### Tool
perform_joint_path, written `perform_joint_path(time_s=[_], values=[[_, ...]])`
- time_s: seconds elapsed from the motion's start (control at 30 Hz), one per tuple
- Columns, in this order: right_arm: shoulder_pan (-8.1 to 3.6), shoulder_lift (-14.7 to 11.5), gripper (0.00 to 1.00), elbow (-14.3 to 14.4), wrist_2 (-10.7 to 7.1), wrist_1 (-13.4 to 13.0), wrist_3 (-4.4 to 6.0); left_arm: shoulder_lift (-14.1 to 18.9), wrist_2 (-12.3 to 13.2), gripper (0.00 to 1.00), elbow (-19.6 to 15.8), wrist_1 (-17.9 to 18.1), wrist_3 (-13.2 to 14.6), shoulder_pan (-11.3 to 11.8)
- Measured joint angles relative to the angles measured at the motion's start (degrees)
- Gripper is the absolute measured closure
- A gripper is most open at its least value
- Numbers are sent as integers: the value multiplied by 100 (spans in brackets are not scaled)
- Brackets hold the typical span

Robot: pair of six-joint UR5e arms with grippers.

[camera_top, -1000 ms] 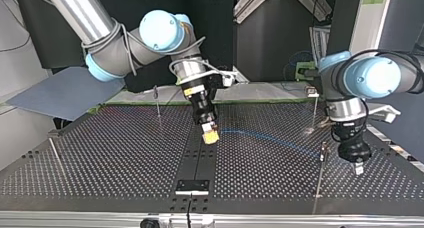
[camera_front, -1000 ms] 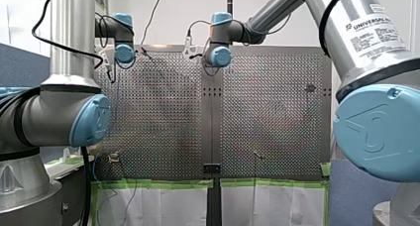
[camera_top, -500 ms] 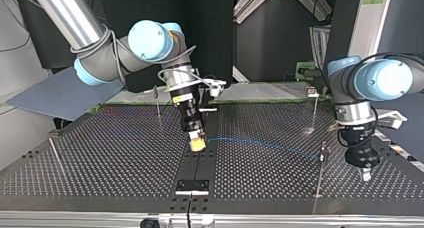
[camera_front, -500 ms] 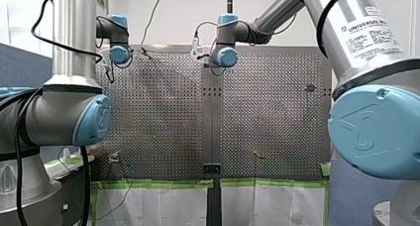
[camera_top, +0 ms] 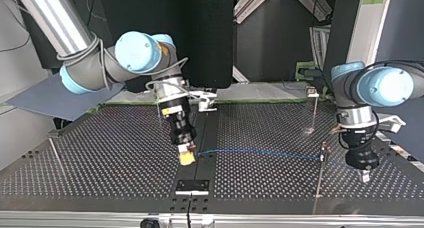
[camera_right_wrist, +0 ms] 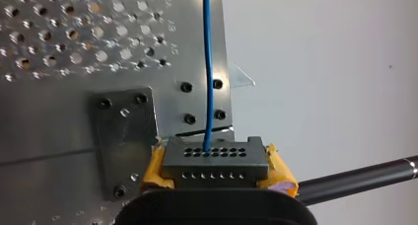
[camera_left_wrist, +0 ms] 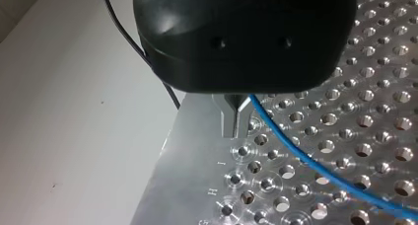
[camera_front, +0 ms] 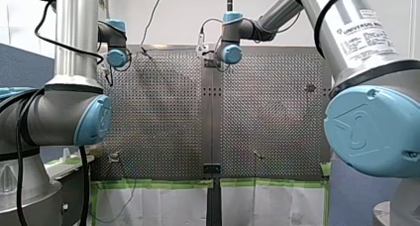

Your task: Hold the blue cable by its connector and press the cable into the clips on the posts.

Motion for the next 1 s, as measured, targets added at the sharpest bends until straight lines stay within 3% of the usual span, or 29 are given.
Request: perform_joint_path(time_s=[0.33, 0.8, 0.83, 0.87, 0.9, 0.93, 0.97, 1.0], values=[[-102, 189, 100, -187, -97, 44, 81, -17, 306, 100, 81, -2, -197, 18], [-165, 372, 100, -362, -274, 214, 104, -20, 444, 100, 92, -20, -312, 24], [-161, 372, 100, -363, -277, 225, 100, -21, 496, 96, 91, -12, -330, 24], [-154, 372, 100, -363, -279, 239, 96, -19, 542, 84, 89, -3, -353, 24], [-151, 372, 100, -363, -280, 246, 92, -18, 590, 84, 85, 7, -382, 25], [-146, 373, 100, -363, -280, 251, 88, -20, 654, 66, 77, 12, -418, 26], [-140, 374, 100, -362, -280, 258, 83, -20, 685, 58, 72, 4, -437, 27], [-134, 374, 100, -362, -281, 266, 79, -19, 695, 58, 67, -16, -444, 26]])
